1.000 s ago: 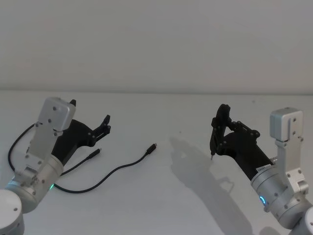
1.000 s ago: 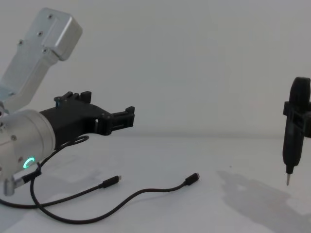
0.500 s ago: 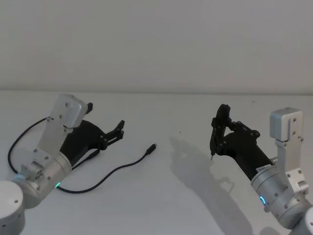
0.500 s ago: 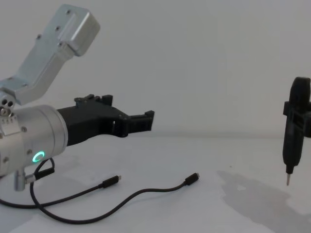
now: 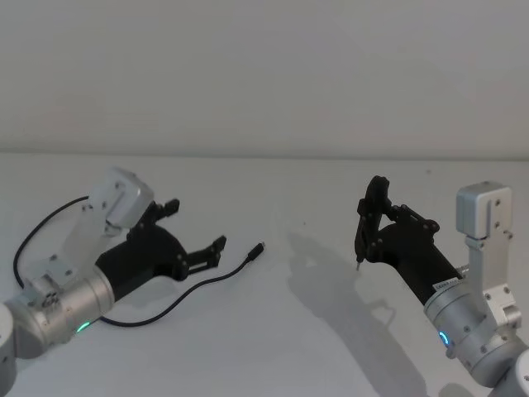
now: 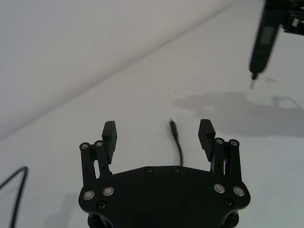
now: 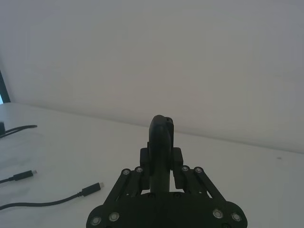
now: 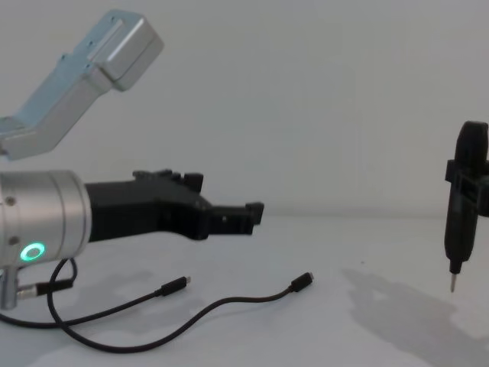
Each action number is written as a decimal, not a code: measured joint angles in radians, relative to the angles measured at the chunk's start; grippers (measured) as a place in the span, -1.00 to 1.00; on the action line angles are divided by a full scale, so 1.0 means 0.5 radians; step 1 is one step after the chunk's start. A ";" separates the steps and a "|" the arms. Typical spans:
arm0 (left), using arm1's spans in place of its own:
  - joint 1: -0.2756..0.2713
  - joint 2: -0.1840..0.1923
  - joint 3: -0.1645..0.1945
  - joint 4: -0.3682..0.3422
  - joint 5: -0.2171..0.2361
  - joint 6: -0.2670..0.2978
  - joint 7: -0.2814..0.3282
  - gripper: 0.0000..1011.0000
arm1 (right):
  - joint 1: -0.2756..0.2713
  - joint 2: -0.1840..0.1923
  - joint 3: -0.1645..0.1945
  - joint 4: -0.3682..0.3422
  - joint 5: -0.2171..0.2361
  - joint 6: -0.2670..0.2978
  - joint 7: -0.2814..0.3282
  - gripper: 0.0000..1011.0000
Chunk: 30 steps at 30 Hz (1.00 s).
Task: Pick up the data cable with the one hand.
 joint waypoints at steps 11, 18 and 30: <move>0.053 0.094 -0.016 0.004 -0.131 0.086 -0.177 0.98 | 0.000 0.000 0.000 0.000 0.000 0.000 0.000 -0.46; 0.030 0.097 0.006 0.061 -0.150 0.107 -0.230 0.98 | 0.000 0.000 0.000 0.000 0.000 0.000 0.000 -0.46; -0.083 0.036 0.086 0.215 -0.134 0.137 -0.308 0.98 | 0.000 0.000 0.000 0.000 0.000 0.000 0.000 -0.46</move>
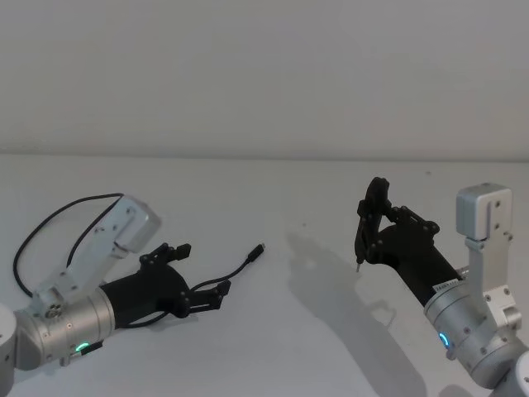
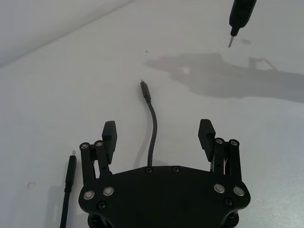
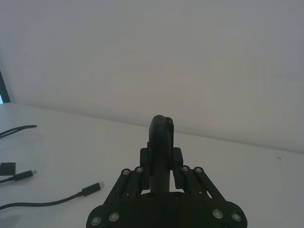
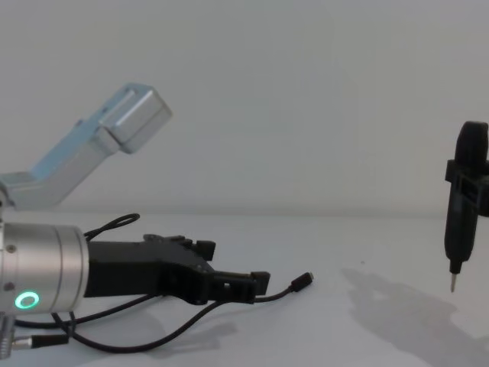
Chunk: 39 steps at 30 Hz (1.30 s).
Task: Pick up the data cable with the one hand.
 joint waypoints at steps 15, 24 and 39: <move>-0.106 -0.043 0.061 0.154 0.061 0.075 -0.044 0.98 | 0.000 0.000 0.000 0.000 0.000 0.000 0.000 -0.46; -0.136 -0.055 0.072 0.206 0.068 0.097 -0.067 0.98 | 0.000 0.000 0.000 0.000 0.000 0.000 0.000 -0.46; -0.155 -0.066 0.080 0.242 0.060 0.102 -0.084 0.73 | 0.000 0.000 0.000 0.000 0.000 0.000 0.000 -0.46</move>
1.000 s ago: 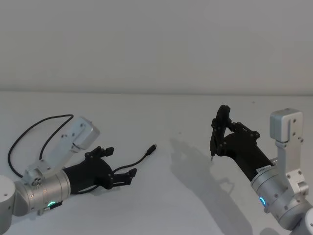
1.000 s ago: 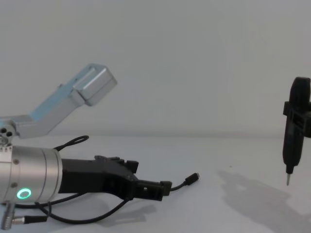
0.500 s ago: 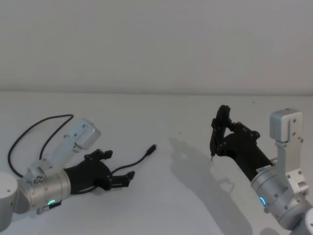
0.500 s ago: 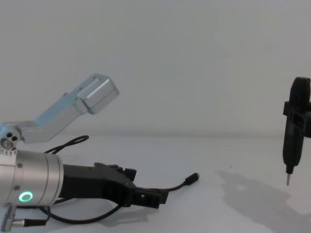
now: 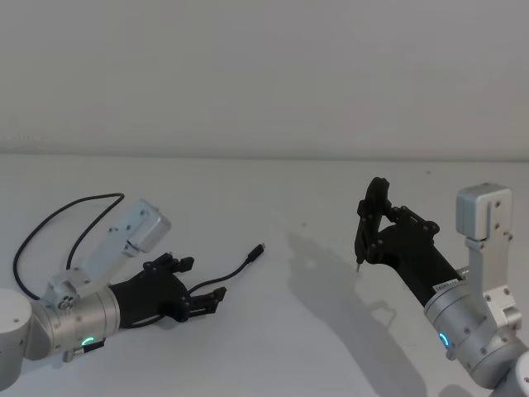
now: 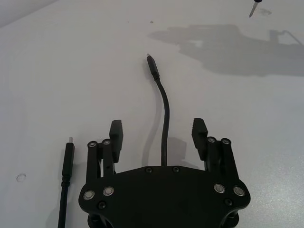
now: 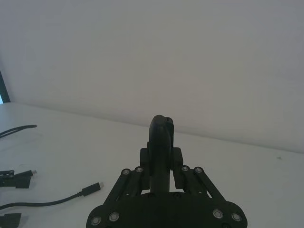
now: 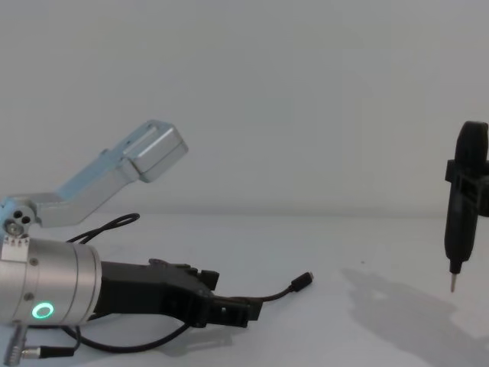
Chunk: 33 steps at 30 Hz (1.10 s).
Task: Pick up the data cable with the one hand.
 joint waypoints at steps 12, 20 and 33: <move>-0.005 -0.002 0.002 0.010 -0.004 0.002 -0.004 -0.07 | 0.000 0.000 0.000 0.000 0.000 0.000 0.000 -0.46; -0.006 -0.004 0.003 0.013 -0.005 0.002 -0.006 -0.47 | 0.000 0.000 0.000 0.000 0.000 0.000 0.000 -0.46; -0.009 -0.004 0.005 0.015 -0.006 0.001 -0.008 -0.92 | 0.000 0.000 0.000 0.000 0.000 0.000 0.000 -0.46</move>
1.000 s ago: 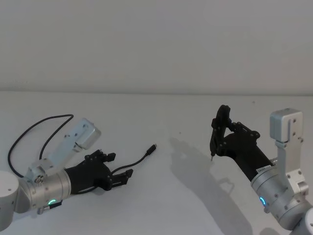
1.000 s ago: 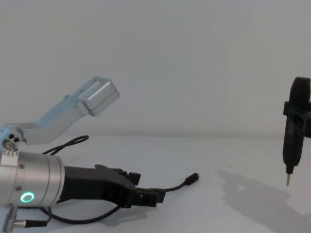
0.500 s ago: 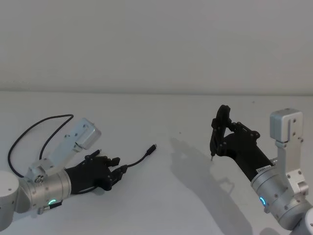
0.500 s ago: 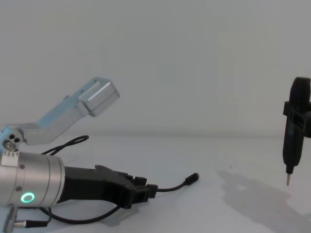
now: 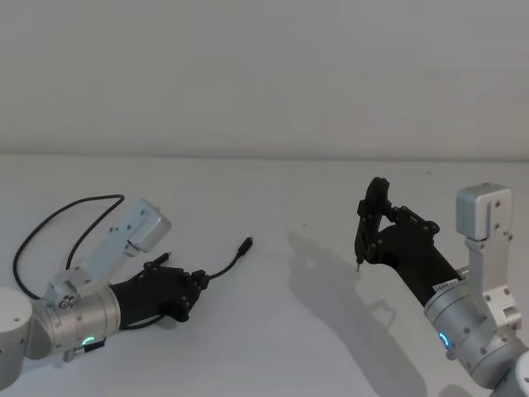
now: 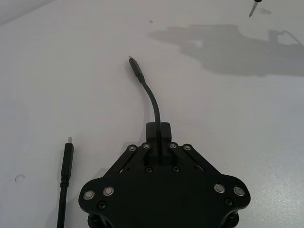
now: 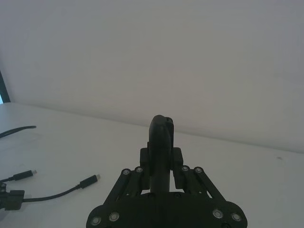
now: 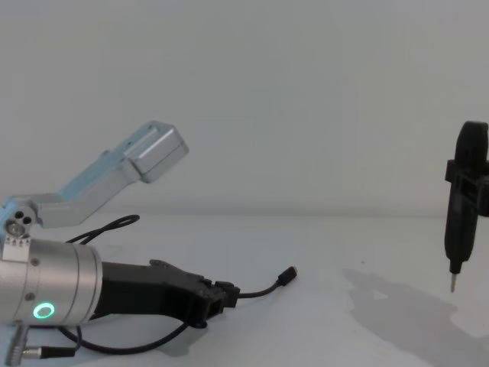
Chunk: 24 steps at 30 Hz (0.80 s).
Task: Pick up the data cable with the one hand.
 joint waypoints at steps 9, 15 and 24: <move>-0.033 0.015 0.028 0.003 -0.008 -0.060 -0.084 -0.92 | 0.001 -0.002 0.001 0.002 0.002 -0.001 0.006 -0.46; -0.073 0.027 0.056 0.010 -0.032 -0.115 -0.197 -0.92 | 0.018 -0.008 -0.001 0.026 0.027 -0.020 0.061 -0.46; -0.117 0.038 0.084 0.010 -0.064 -0.170 -0.312 -0.92 | 0.091 -0.036 -0.029 0.115 0.057 -0.077 0.164 -0.46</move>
